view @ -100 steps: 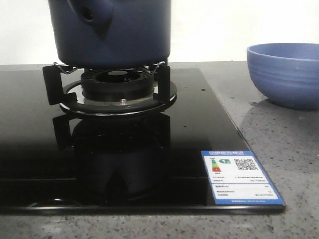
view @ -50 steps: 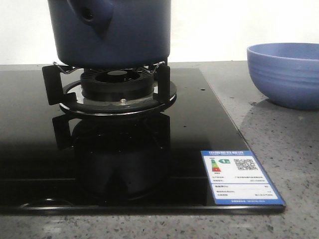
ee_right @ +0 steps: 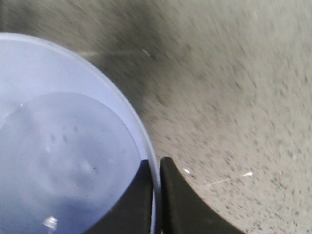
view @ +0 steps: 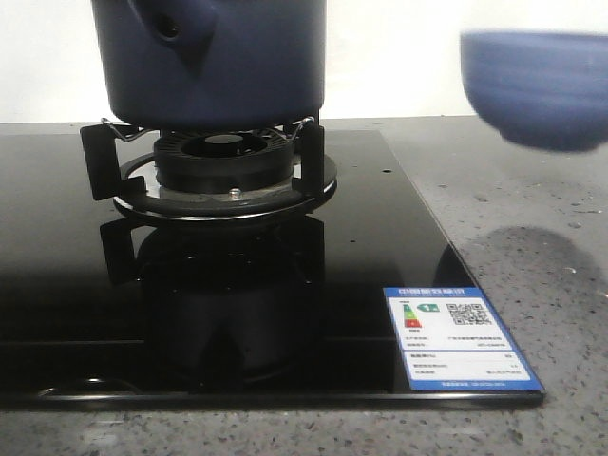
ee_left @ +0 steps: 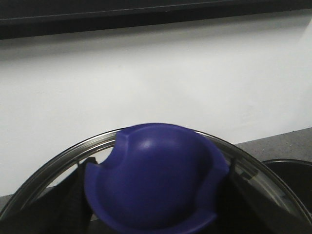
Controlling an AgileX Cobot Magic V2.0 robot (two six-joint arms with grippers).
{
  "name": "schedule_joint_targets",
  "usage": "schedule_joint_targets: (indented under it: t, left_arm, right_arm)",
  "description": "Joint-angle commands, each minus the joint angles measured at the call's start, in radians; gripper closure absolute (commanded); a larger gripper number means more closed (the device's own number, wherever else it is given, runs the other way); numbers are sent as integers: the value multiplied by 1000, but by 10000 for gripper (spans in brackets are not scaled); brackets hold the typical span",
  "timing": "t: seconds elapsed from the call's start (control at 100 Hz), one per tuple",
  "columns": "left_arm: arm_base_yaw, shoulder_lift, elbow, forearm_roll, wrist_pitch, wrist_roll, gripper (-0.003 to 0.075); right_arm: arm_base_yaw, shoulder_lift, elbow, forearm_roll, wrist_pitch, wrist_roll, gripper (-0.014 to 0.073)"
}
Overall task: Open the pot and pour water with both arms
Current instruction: 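Grasp the light blue bowl rim with the right gripper and lift it, then carry the bowl over the pot and tilt it to pour water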
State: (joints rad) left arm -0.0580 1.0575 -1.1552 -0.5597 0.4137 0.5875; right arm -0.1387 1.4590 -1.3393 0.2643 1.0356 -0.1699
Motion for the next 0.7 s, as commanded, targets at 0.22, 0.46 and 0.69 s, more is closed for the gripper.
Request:
schedule_joint_targets:
  t: [0.22,0.46,0.69]
  left_arm:
    - [2,-23,-39,-24,-85,-8,369]
    - [2,-23,-39,-24,-85,-8,369]
    - [2,-23,-39,-15,-87,-8,369]
  right_arm:
    - [17,15,-333,114,143,-9,655]
    - [176,113,-620,112,229,11,641]
    - [356,241,-828,108,188,24,641]
